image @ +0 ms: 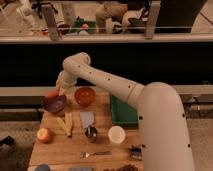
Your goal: Place pepper in purple bowl
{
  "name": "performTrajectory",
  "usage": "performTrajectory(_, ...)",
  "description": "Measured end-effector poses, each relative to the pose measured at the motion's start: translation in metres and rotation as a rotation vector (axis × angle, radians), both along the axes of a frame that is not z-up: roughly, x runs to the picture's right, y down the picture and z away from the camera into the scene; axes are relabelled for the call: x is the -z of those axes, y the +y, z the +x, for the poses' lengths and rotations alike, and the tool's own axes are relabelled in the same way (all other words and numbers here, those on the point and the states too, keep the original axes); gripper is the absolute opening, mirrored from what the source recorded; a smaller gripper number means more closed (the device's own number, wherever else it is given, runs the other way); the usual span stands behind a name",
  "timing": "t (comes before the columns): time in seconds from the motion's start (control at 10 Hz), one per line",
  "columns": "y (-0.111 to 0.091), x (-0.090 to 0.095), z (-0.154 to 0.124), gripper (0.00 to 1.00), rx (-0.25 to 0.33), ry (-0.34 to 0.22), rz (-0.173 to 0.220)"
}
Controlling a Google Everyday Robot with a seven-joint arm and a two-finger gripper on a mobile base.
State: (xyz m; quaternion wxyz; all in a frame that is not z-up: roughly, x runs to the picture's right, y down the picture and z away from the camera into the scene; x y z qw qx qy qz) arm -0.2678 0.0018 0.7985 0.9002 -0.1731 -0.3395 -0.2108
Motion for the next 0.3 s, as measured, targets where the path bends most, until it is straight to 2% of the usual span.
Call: performTrajectory(0.3,0.007,0.011,-0.031,0.00,0.033,-0.041,-0.010)
